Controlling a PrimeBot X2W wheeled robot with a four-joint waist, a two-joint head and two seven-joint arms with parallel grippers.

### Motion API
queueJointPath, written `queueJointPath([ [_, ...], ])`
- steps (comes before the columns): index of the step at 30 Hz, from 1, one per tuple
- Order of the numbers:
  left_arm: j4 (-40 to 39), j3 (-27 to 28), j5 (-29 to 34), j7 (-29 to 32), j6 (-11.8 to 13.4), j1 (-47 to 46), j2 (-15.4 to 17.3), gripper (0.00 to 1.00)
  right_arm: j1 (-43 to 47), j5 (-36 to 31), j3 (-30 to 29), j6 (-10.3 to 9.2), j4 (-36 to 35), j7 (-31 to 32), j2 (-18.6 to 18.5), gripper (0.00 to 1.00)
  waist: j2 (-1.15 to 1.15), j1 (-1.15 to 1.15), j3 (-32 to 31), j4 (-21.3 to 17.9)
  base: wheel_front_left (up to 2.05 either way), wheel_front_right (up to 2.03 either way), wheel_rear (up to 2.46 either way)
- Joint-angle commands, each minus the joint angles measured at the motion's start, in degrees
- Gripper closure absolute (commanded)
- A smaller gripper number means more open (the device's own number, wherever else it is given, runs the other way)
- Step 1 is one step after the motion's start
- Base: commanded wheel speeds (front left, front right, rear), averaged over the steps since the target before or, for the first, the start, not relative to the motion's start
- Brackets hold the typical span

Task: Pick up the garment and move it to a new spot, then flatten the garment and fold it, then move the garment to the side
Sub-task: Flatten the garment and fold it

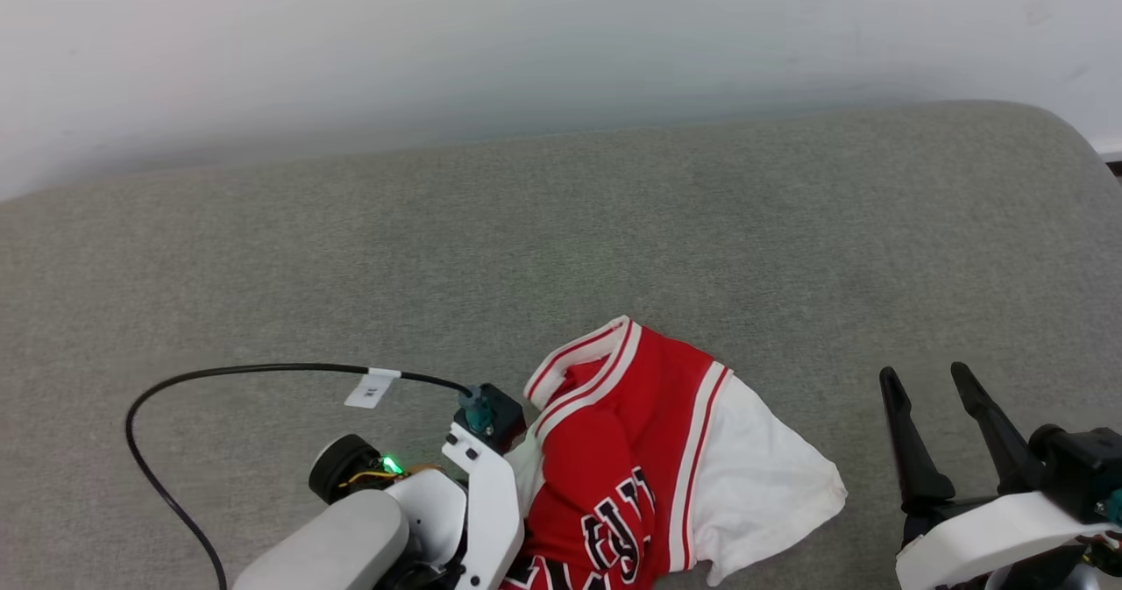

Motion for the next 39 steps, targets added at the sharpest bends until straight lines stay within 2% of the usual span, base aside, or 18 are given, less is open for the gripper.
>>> queueJointPath([
  [1,0.48,-0.56,-0.79,1.08,-0.78,-0.31,-0.55,0.0,-0.8,0.0,-0.03,-0.02,0.28,-0.48,0.08,0.0,0.0,0.0,0.47,-0.72,0.0,0.0,0.0],
  [2,0.91,-1.09,-0.95,1.85,-1.33,-0.31,-0.76,0.09,-0.91,0.11,-0.08,-0.02,0.58,-0.55,0.08,0.0,0.0,0.0,0.46,-0.9,0.0,0.0,0.0],
  [3,1.17,-1.59,-1.51,2.54,-1.77,-0.07,-1.04,0.55,-1.02,0.17,-0.15,-0.01,0.85,-0.61,0.08,0.0,0.0,0.0,0.43,-1.01,0.0,0.0,0.0],
  [4,1.24,-1.86,-1.76,2.85,-2.0,0.14,-1.27,0.93,-1.08,0.21,-0.28,-0.02,1.04,-0.76,0.08,0.0,0.0,0.0,0.42,-1.06,0.0,0.0,0.0],
  [5,1.21,-2.03,-1.74,2.99,-2.12,0.21,-1.32,1.0,-1.12,0.29,-0.39,-0.02,1.22,-0.87,0.08,0.0,0.0,0.0,0.39,-1.07,0.0,0.0,0.0],
  [9,0.0,-1.45,-0.28,0.67,-1.04,-0.44,-1.13,1.0,-0.98,0.53,-0.92,-0.01,1.74,-1.06,0.08,0.0,0.0,0.0,-0.19,-0.45,0.0,0.0,0.0],
  [13,-3.67,0.67,2.47,-3.8,2.07,-1.88,0.24,1.0,-0.55,0.62,-1.37,-0.02,1.62,-1.14,0.08,0.0,0.0,0.0,-1.1,0.98,0.0,0.0,0.0],
  [20,-12.19,8.68,3.02,-10.47,11.84,2.04,5.5,1.0,0.22,0.6,-2.15,-0.02,0.73,-0.85,0.08,0.0,0.0,0.0,-2.03,3.52,0.0,0.0,0.0],
  [24,-13.47,14.76,-1.3,-13.13,18.07,8.91,8.27,1.0,0.18,0.72,-2.21,-0.02,0.37,-0.72,0.08,0.0,0.0,0.0,-1.77,4.18,0.0,0.0,0.0],
  [26,-12.79,17.01,-4.42,-14.08,20.14,13.53,8.47,1.0,0.03,0.77,-2.13,-0.02,0.23,-0.77,0.08,0.0,0.0,0.0,-1.54,4.25,0.0,0.0,0.0],
  [30,-9.26,19.74,-9.97,-16.04,21.53,21.49,7.27,1.0,-0.26,0.88,-2.02,-0.02,0.23,-0.8,0.08,0.0,0.0,0.0,-1.16,4.0,0.0,0.0,0.0],
  [33,-6.62,20.25,-12.21,-17.66,20.62,24.52,5.5,1.0,-0.31,0.93,-2.17,-0.02,0.17,-0.86,0.08,0.0,0.0,0.0,-1.02,3.93,0.0,0.0,0.0],
  [34,-6.0,20.22,-12.36,-18.36,20.48,25.0,4.86,0.88,-0.35,0.88,-2.26,-0.02,0.08,-0.93,0.08,0.0,0.0,0.0,-1.06,3.97,0.0,0.0,0.0],
  [35,-5.79,20.23,-12.44,-19.11,20.21,25.15,4.18,0.02,-0.38,0.74,-2.28,-0.01,0.01,-0.92,0.08,0.0,0.0,0.0,-1.16,4.01,0.0,0.0,0.0],
  [39,-5.81,21.2,-11.17,-23.18,20.81,24.81,3.28,0.0,-0.06,0.2,-2.18,-0.01,-0.14,-0.57,0.08,0.0,0.0,0.0,-2.54,4.04,0.0,0.0,0.0],
])
